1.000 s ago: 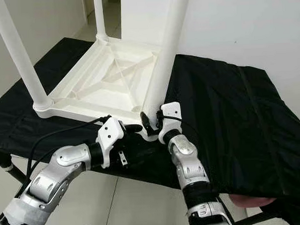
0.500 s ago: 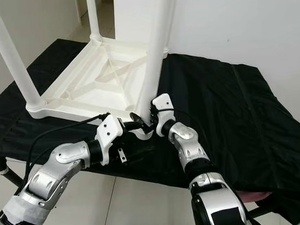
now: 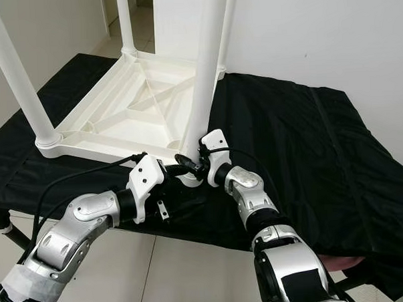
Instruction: Building children table
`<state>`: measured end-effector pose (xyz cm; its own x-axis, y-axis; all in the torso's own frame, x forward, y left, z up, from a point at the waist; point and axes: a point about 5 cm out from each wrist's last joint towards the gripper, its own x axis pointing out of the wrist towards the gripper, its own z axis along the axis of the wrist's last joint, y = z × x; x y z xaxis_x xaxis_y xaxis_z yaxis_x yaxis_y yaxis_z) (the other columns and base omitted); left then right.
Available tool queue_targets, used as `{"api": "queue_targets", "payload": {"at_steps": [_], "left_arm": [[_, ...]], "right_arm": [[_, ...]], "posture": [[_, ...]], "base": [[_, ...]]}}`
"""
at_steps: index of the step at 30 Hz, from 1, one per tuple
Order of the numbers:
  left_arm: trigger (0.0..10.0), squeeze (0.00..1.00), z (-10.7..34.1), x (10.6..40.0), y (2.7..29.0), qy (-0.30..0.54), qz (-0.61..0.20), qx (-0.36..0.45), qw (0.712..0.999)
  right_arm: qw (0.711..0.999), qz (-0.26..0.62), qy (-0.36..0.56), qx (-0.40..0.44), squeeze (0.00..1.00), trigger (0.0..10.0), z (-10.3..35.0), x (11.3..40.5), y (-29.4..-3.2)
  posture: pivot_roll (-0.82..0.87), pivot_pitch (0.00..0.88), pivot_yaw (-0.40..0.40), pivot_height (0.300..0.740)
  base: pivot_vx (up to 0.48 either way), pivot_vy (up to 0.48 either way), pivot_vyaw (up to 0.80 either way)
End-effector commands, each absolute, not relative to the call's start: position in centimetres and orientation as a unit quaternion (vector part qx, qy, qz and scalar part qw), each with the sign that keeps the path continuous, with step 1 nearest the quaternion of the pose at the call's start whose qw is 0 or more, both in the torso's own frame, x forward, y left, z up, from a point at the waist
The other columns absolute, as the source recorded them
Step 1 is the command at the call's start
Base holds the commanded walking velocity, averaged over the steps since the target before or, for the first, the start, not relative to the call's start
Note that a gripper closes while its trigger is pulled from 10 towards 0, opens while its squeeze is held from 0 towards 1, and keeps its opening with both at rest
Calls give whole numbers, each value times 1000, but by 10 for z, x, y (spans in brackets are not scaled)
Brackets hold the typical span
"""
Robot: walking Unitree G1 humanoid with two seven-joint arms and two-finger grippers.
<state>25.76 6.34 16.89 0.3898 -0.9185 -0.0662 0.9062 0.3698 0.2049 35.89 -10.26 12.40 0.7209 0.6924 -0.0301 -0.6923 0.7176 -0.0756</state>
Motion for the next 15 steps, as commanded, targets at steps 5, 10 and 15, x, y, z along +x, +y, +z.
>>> {"api": "queue_targets", "payload": {"at_steps": [5,10,15], "left_arm": [[10000,0,169,256,64,-26,-555,103,825],[10000,0,168,256,64,-25,-557,102,824],[10000,0,168,255,63,-24,-557,101,824]], "right_arm": [[943,331,4,-38,0,10000,119,360,-114],[976,214,-6,-32,0,10000,121,360,-122],[987,161,-3,-11,0,10000,120,359,-124]], "posture": [[19,0,-80,740],[11,0,-78,740],[9,0,-78,740]], "base": [[0,0,0],[0,0,0],[0,0,0]]}}
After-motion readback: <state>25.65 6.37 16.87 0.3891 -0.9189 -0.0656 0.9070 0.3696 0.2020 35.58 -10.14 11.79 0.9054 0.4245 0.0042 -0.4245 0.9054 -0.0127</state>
